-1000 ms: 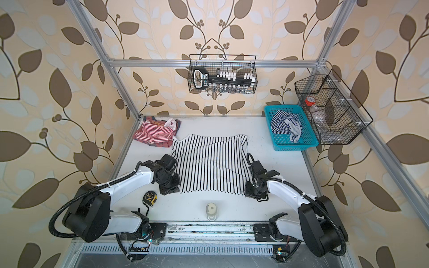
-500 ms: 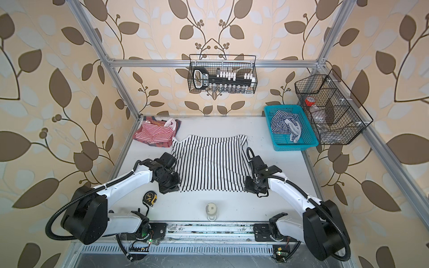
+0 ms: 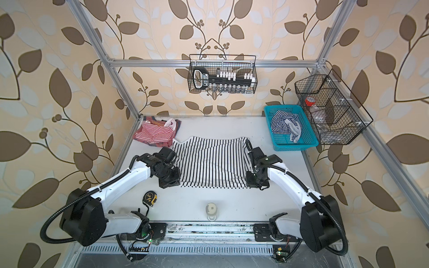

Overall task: Fold and stack tank tops
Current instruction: Fold the tank top at the center of the table.

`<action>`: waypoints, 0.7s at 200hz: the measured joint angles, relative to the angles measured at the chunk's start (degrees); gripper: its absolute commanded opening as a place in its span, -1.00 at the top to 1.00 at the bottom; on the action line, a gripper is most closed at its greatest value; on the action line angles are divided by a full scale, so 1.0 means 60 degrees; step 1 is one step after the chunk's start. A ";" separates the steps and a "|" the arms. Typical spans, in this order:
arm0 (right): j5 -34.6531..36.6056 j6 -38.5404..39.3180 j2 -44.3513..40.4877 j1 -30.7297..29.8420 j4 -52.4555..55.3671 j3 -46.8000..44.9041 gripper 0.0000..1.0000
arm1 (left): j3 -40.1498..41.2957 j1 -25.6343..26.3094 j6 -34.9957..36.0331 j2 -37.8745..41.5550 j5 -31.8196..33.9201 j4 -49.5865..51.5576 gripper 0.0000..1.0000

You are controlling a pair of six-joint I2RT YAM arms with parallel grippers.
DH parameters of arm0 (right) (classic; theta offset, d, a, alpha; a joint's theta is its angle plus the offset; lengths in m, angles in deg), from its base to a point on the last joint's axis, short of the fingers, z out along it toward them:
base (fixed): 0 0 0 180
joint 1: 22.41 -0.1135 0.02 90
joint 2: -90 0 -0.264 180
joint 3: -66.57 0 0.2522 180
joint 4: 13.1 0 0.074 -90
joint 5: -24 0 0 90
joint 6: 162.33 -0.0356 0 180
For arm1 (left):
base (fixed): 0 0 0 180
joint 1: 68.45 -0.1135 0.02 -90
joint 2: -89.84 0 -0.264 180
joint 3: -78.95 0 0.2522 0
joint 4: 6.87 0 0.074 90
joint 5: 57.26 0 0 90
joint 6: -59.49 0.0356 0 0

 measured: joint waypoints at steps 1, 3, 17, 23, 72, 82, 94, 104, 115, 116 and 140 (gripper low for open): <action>-0.0004 0.0011 0.0022 0.0007 0.0000 0.0018 0.86 | -0.0040 0.0000 0.0018 -0.0040 0.0015 0.0007 1.00; -0.0007 0.0058 0.0109 0.0040 0.0000 0.0084 0.86 | -0.0098 0.0000 0.0040 -0.0102 0.0025 0.0015 1.00; -0.0036 0.0270 0.0539 0.0186 0.0000 0.0393 0.82 | -0.0495 0.0000 0.0251 -0.0546 0.0164 0.0073 1.00; -0.0066 0.0372 0.0747 0.0240 -0.0004 0.0535 0.80 | -0.0678 0.0000 0.0350 -0.0758 0.0204 0.0084 1.00; -0.0251 0.1009 0.2317 0.0463 0.0007 0.1439 0.85 | -0.1829 -0.0018 0.0936 -0.2484 0.0426 0.0087 1.00; -0.0262 0.1075 0.2514 0.0470 0.0015 0.1545 0.85 | -0.1971 -0.0015 0.1009 -0.2692 0.0455 0.0084 1.00; -0.0251 0.1147 0.2612 0.0474 0.0033 0.1592 0.85 | -0.2073 -0.0018 0.1107 -0.2805 0.0459 0.0087 1.00; -0.0251 0.1180 0.2601 0.0474 0.0098 0.1592 0.84 | -0.2091 -0.0018 0.1155 -0.2805 0.0463 0.0091 1.00; -0.0259 0.1213 0.2539 0.0499 0.0146 0.1566 0.84 | -0.2113 -0.0018 0.1177 -0.2805 0.0463 0.0120 1.00; -0.0259 0.1213 0.2528 0.0503 0.0142 0.1563 0.84 | -0.2113 -0.0018 0.1180 -0.2805 0.0463 0.0120 1.00; -0.0397 0.1297 0.2390 0.0659 0.0160 0.1446 0.84 | -0.2124 -0.0022 0.1253 -0.2827 0.0463 0.0135 1.00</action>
